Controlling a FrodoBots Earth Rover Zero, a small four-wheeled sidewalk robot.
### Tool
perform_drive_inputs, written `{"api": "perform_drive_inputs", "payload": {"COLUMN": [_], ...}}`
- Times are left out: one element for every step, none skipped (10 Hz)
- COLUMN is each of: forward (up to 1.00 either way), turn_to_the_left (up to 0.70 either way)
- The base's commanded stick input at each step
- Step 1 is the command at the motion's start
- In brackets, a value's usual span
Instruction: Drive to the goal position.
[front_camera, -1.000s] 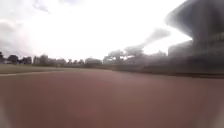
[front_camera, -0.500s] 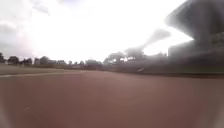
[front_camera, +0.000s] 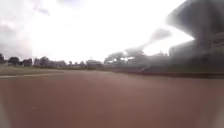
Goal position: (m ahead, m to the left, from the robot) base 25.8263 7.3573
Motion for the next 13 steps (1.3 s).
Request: {"api": "perform_drive_inputs", "payload": {"forward": [0.7, 0.7, 0.7, 0.7, 0.7, 0.7, 0.7, 0.7, 0.7, 0.7, 0.7, 0.7, 0.7], "turn_to_the_left": [0.0, 0.0, 0.0, 0.0, 0.0, 0.0, 0.0, 0.0, 0.0, 0.0, 0.0, 0.0, 0.0]}}
